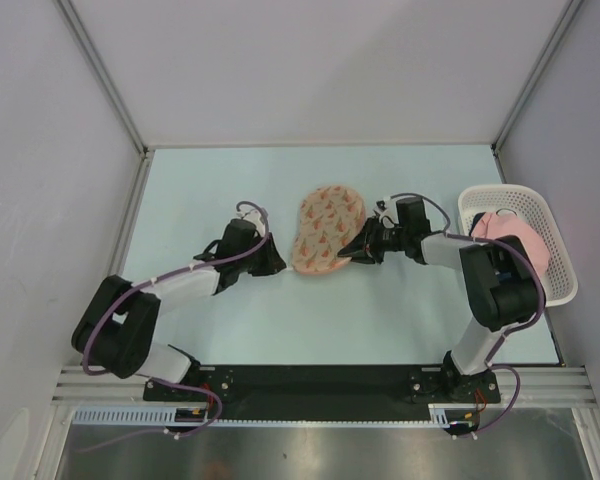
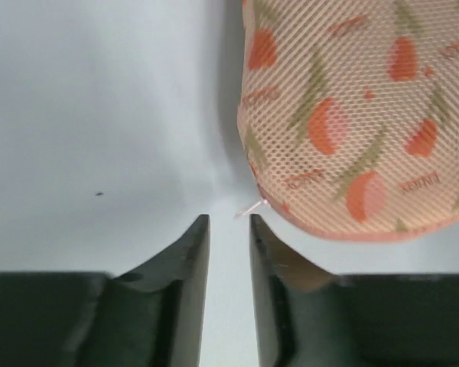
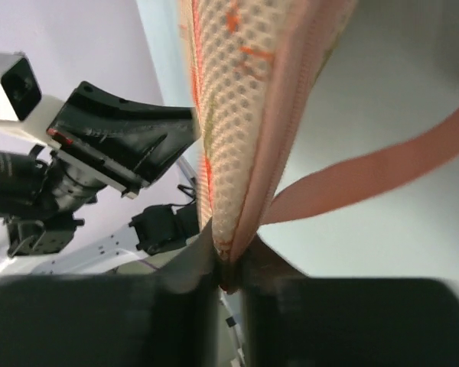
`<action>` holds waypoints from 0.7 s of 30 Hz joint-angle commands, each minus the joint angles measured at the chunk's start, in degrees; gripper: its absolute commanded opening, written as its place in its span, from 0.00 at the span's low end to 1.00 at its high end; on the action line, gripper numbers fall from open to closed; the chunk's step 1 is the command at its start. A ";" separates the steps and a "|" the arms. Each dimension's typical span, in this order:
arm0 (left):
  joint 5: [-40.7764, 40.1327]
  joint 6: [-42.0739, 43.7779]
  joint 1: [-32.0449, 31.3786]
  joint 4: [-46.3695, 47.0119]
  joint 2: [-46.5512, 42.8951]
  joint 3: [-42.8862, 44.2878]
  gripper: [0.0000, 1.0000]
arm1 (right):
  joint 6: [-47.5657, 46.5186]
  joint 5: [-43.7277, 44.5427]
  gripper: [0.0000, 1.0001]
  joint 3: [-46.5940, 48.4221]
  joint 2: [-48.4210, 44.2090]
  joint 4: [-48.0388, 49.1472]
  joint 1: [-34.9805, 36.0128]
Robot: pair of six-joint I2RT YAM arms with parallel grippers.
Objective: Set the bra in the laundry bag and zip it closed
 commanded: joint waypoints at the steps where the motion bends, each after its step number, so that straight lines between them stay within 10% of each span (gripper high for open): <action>1: -5.23 1.10 1.40 -3.57 -8.72 -0.02 0.40 | -12.91 4.41 0.42 5.35 -2.69 -13.26 0.05; 5: -3.57 -0.56 0.35 -4.63 -19.17 -4.06 0.80 | -18.62 14.51 0.87 6.85 -6.73 -22.84 1.89; 8: -2.51 -2.58 -2.98 -2.17 -27.87 -8.46 0.91 | -21.00 26.86 1.00 6.76 -11.65 -27.24 4.61; 21: -7.16 -15.41 -17.67 12.51 -75.23 -37.18 1.00 | -14.60 57.76 1.00 -20.03 -54.86 -23.13 23.42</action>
